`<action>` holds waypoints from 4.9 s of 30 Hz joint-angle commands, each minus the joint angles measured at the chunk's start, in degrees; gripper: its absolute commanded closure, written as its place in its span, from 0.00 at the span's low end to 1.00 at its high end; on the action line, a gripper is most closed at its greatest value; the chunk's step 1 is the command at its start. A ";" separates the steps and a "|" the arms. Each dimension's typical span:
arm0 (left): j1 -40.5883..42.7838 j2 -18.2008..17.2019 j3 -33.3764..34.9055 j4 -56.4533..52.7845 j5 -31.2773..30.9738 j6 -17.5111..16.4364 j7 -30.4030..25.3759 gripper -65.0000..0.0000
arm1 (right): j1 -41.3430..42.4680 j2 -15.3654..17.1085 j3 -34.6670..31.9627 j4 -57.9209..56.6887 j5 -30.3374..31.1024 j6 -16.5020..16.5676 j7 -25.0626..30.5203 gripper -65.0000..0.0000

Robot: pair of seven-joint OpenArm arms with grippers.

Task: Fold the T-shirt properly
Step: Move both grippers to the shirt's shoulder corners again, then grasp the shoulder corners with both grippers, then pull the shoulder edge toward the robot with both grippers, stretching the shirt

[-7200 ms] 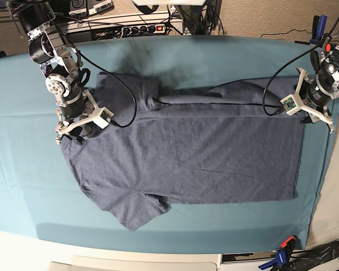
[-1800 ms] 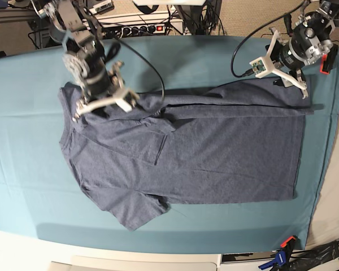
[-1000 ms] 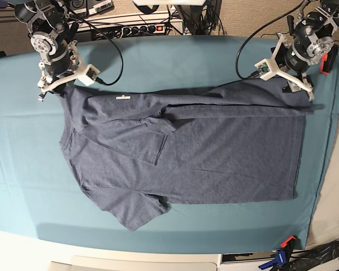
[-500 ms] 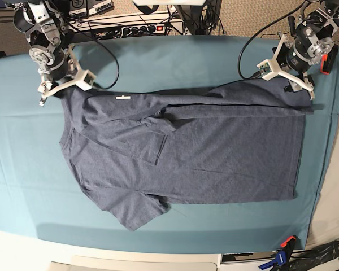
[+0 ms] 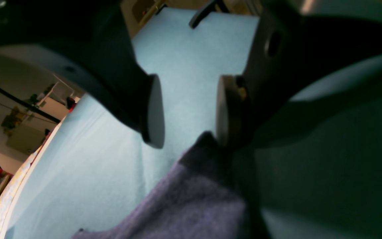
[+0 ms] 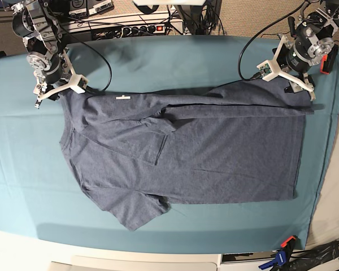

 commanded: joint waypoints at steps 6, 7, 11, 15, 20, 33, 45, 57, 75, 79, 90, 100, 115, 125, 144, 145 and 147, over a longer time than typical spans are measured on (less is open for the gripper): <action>-0.15 -0.79 -0.42 0.79 0.00 0.72 -0.42 0.47 | 1.81 0.83 0.44 0.42 -0.11 -0.24 1.09 0.59; -0.15 -0.79 -0.42 0.79 0.00 0.70 -0.44 0.47 | 1.79 0.83 0.44 0.42 -0.11 -0.24 1.09 0.59; -0.15 -0.79 -0.42 0.79 0.00 0.72 -0.42 0.47 | 1.79 0.85 0.44 0.44 -1.40 -0.26 1.27 0.59; -0.15 -0.79 -0.42 0.79 0.00 0.74 -0.42 0.47 | 1.79 0.83 0.44 0.85 -1.62 -0.26 1.88 0.59; -0.15 -0.79 -0.42 0.79 0.00 0.74 -0.42 0.47 | 1.81 0.83 0.44 3.28 -1.62 -0.26 2.91 0.59; -0.15 -0.79 -0.42 0.79 0.00 0.92 -0.39 0.47 | 1.33 0.85 0.44 3.67 -1.57 4.94 3.72 0.59; -0.15 -0.79 -0.42 0.79 0.00 0.94 -0.42 0.47 | 1.36 0.85 0.44 3.87 -1.57 6.73 4.17 0.59; -0.17 -0.79 -0.42 0.79 -0.02 0.94 -0.46 0.47 | 1.81 0.83 0.44 3.87 -1.57 5.92 4.83 0.97; -0.22 -0.83 -0.42 -1.31 2.01 -1.09 -2.34 0.47 | 2.16 0.85 0.44 3.87 -1.55 5.92 4.79 1.00; -1.86 -0.83 -0.42 -7.15 3.28 -1.09 -3.21 0.47 | 3.54 0.85 0.44 3.87 -0.87 5.92 4.70 1.00; -4.11 -0.85 -0.42 -12.20 3.48 -1.07 -3.21 0.55 | 5.62 0.83 0.44 3.87 0.59 5.92 4.13 1.00; -4.09 -1.53 -0.42 -12.15 3.52 -1.03 0.94 1.00 | 5.60 0.85 0.44 3.87 0.59 4.11 0.85 1.00; -3.69 -7.30 -0.42 -7.85 2.95 0.87 0.90 1.00 | 0.17 2.58 0.44 4.55 0.52 3.23 -1.03 1.00; 1.40 -7.32 -0.42 -6.58 3.61 0.92 1.53 1.00 | -4.09 2.60 0.50 8.98 0.35 2.75 -2.49 1.00; 2.78 -7.34 -0.44 -6.60 5.64 2.93 5.44 1.00 | -5.62 6.56 0.79 8.96 1.03 2.71 -4.35 1.00; 2.95 -7.34 -0.44 -6.60 5.64 3.15 5.44 1.00 | -6.25 6.56 1.05 8.96 1.01 2.71 -4.31 1.00; 3.21 -7.34 -0.44 -6.60 5.62 4.00 5.42 1.00 | -7.52 6.58 1.75 8.96 1.01 2.73 -4.31 1.00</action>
